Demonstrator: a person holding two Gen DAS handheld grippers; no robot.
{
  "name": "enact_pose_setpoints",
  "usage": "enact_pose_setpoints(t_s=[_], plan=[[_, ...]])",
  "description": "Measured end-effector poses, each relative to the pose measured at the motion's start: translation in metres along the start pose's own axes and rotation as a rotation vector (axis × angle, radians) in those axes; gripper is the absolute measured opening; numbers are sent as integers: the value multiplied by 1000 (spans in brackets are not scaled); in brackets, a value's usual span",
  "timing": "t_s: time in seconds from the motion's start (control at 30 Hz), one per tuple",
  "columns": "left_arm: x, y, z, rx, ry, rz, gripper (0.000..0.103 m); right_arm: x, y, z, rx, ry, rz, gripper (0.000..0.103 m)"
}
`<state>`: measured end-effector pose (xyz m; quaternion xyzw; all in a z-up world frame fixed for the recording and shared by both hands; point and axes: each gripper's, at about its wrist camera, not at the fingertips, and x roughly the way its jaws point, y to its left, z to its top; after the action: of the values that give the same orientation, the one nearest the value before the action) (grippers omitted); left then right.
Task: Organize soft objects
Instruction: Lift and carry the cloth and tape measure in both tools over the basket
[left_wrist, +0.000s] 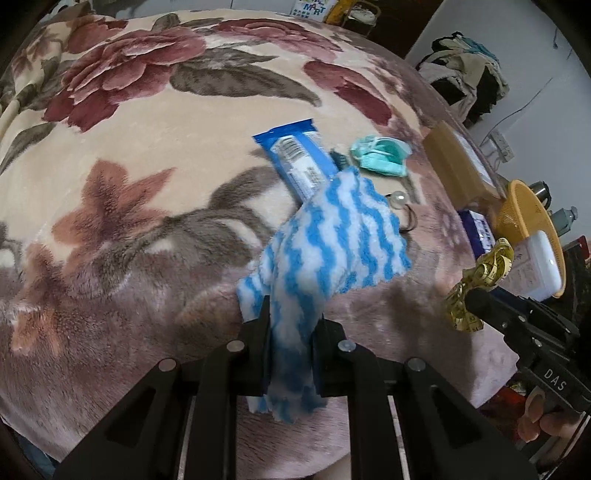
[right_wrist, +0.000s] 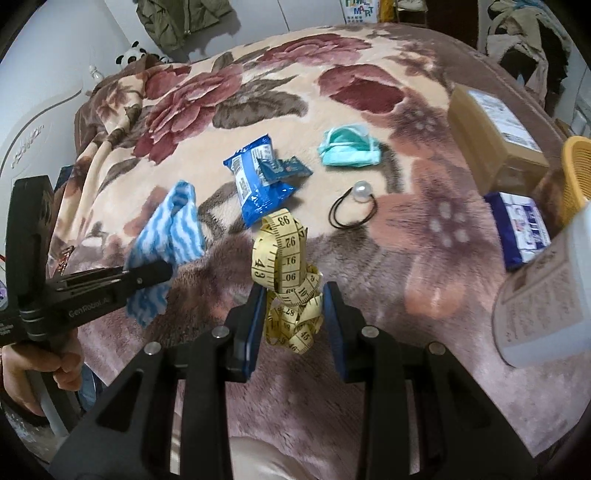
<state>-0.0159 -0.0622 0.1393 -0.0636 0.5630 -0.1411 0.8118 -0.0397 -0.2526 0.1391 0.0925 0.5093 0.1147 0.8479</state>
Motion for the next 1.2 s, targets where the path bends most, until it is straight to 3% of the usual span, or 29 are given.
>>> enact_pose_setpoints(t_s=[1.2], plan=[[-45,-122,37,128,-75,-106,15,-100,-58,22,33,-157,-46,32]])
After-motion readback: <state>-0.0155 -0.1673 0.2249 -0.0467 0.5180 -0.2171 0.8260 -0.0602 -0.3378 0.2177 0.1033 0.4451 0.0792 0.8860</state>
